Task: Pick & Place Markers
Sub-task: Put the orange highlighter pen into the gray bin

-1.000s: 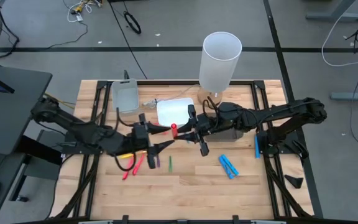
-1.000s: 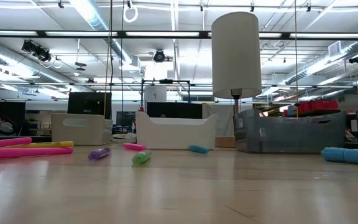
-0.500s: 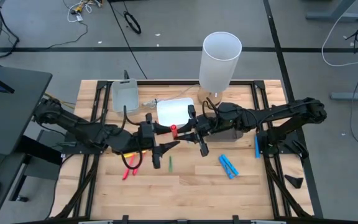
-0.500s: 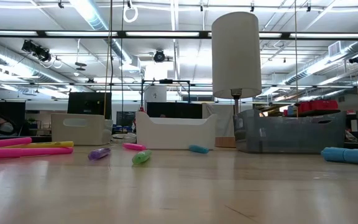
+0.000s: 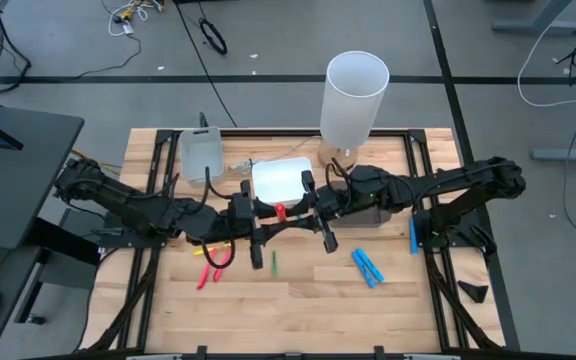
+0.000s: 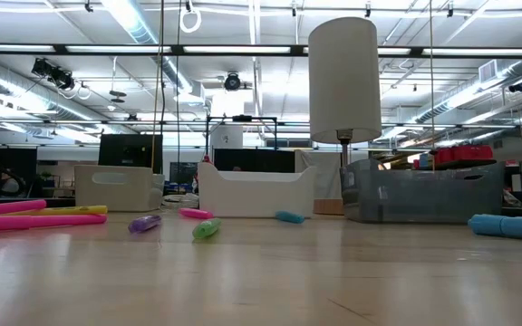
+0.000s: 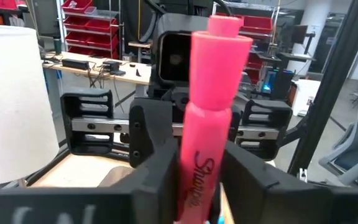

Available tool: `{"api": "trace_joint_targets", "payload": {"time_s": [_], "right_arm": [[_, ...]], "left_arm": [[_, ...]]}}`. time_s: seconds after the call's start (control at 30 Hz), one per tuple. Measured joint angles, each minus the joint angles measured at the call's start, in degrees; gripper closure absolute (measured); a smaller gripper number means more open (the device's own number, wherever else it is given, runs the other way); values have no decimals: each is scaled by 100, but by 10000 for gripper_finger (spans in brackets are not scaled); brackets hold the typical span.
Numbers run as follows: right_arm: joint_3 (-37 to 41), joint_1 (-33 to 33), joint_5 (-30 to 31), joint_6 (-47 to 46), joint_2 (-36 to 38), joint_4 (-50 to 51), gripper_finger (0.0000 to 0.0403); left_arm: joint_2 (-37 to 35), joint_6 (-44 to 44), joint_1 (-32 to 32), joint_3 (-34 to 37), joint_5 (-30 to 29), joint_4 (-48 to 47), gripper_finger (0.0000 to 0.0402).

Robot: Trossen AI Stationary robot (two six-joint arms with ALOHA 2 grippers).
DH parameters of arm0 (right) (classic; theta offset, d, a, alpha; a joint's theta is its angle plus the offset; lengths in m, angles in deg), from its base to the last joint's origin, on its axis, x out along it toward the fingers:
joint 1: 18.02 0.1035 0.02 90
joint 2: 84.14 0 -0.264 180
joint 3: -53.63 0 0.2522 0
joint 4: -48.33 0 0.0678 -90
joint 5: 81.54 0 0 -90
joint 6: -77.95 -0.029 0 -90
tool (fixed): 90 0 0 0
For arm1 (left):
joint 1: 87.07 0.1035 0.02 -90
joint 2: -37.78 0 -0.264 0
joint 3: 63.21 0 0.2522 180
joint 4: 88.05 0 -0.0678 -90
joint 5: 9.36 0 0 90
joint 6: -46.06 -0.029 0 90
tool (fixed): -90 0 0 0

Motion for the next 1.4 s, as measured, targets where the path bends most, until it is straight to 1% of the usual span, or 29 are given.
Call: {"api": "trace_joint_targets", "payload": {"time_s": [0.07,0.13,0.3,0.4,0.6,0.77,0.93,1.03,1.1,1.27,1.4], "right_arm": [[0,0,-2,-45,0,11,347],[0,0,4,-65,0,12,343],[0,-2,4,-56,0,10,321],[0,-2,23,-6,-2,8,303],[0,-22,26,173,148,170,272],[2,-53,44,540,470,651,263],[2,-98,120,593,776,1297,263],[2,-103,218,593,894,1539,264],[2,-103,219,607,921,1613,264],[2,-101,216,567,929,1634,264],[2,-101,217,568,929,1648,264]], "left_arm": [[0,-29,0,0,-2,-5,320],[0,-43,0,0,-2,-8,334],[0,33,0,0,-3,3,334],[0,245,1,0,-46,10,334],[-23,950,97,0,-60,33,334],[-205,1641,122,0,-205,-97,334],[-553,2577,133,2,-326,-728,334],[-732,3293,154,2,-320,-1314,334],[-850,3910,162,2,-273,-1871,334],[-1121,5397,162,2,83,-3259,334],[-1257,6323,161,2,516,-4096,334]]}}
